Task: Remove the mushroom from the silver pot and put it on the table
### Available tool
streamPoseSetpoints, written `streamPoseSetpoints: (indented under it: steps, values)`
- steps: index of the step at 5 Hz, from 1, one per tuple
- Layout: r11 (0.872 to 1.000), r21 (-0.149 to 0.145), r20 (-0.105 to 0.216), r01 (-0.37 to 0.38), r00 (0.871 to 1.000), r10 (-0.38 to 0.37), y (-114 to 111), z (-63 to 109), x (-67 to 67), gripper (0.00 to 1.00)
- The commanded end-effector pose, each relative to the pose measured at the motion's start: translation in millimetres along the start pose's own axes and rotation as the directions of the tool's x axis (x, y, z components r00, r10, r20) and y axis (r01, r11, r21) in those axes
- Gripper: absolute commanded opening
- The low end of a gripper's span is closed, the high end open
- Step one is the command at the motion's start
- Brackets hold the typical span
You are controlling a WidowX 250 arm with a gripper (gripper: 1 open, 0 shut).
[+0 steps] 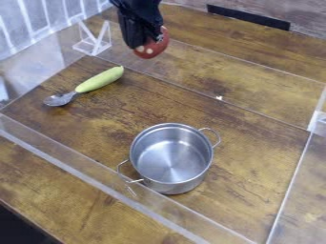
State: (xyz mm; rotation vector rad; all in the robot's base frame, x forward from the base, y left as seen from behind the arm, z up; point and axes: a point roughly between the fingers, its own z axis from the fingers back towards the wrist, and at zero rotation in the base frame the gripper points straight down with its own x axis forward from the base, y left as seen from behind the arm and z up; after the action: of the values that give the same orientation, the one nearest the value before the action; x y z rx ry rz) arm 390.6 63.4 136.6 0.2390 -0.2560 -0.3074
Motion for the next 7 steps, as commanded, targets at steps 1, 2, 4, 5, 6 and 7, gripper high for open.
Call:
streamPoseSetpoints:
  steps: [1, 2, 4, 5, 6, 7]
  values:
    - [0.999, 0.025, 0.042, -0.027, 0.999, 0.026, 15.5, 12.4, -3.1, 0.0]
    - [1.0, 0.013, 0.06, 0.012, 0.998, -0.013, 20.9, 5.0, 3.1, 0.0]
    - [1.0, 0.011, 0.071, 0.003, 0.997, -0.004, 14.3, 2.7, 12.6, 0.0]
    - [0.999, 0.018, 0.064, -0.04, 0.997, 0.039, 8.8, 1.0, 14.0, 0.0]
    - [0.996, 0.024, 0.057, -0.087, 0.995, 0.086, -3.9, 7.8, 24.6, 0.0]
    - [0.99, 0.042, 0.05, -0.134, 0.99, 0.132, -11.6, 17.7, 35.7, 0.0]
